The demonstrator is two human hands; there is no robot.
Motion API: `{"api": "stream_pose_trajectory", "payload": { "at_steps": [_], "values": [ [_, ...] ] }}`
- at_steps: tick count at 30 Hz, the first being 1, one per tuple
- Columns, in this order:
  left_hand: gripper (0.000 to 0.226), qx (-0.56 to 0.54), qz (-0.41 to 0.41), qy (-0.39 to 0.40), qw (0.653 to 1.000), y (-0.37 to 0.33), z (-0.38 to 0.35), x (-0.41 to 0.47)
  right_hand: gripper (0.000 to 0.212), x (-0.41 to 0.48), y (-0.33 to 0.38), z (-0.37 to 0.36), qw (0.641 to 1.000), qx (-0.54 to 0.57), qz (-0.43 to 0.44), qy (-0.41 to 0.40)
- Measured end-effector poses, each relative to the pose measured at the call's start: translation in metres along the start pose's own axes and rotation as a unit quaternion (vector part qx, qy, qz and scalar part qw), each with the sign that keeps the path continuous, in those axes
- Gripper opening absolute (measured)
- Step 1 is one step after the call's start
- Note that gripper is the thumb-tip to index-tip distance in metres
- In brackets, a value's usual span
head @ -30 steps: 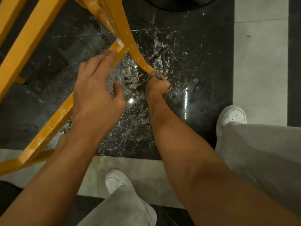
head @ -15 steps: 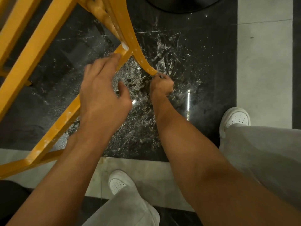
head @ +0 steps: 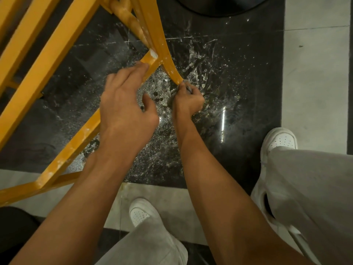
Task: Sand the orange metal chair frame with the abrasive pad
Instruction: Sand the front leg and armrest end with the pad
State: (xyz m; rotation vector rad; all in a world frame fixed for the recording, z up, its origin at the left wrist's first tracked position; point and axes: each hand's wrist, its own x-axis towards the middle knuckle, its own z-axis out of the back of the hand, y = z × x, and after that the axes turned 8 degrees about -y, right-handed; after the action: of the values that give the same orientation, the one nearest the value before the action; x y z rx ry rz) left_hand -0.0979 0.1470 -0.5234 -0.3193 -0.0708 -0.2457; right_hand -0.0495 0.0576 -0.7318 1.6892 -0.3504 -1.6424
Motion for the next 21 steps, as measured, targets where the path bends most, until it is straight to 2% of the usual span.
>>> {"api": "stream_pose_trajectory", "payload": {
  "at_steps": [7,11,16,21],
  "values": [
    [0.058,-0.006,-0.003,0.000,1.000,-0.001,0.001,0.000,0.017,-0.004,0.004,-0.003,1.000,0.001,-0.009,-0.018],
    [0.058,-0.004,0.000,-0.003,1.000,-0.002,0.000,0.000,0.016,-0.013,0.003,0.002,0.999,-0.002,0.047,0.002],
    [0.057,-0.008,-0.003,-0.002,1.000,-0.002,0.001,0.000,0.020,-0.010,0.008,0.001,1.000,-0.001,0.004,-0.015],
    [0.057,-0.008,-0.003,-0.003,1.000,-0.003,0.001,0.000,0.012,-0.020,0.007,0.004,0.999,-0.010,0.046,-0.002]
  ]
}}
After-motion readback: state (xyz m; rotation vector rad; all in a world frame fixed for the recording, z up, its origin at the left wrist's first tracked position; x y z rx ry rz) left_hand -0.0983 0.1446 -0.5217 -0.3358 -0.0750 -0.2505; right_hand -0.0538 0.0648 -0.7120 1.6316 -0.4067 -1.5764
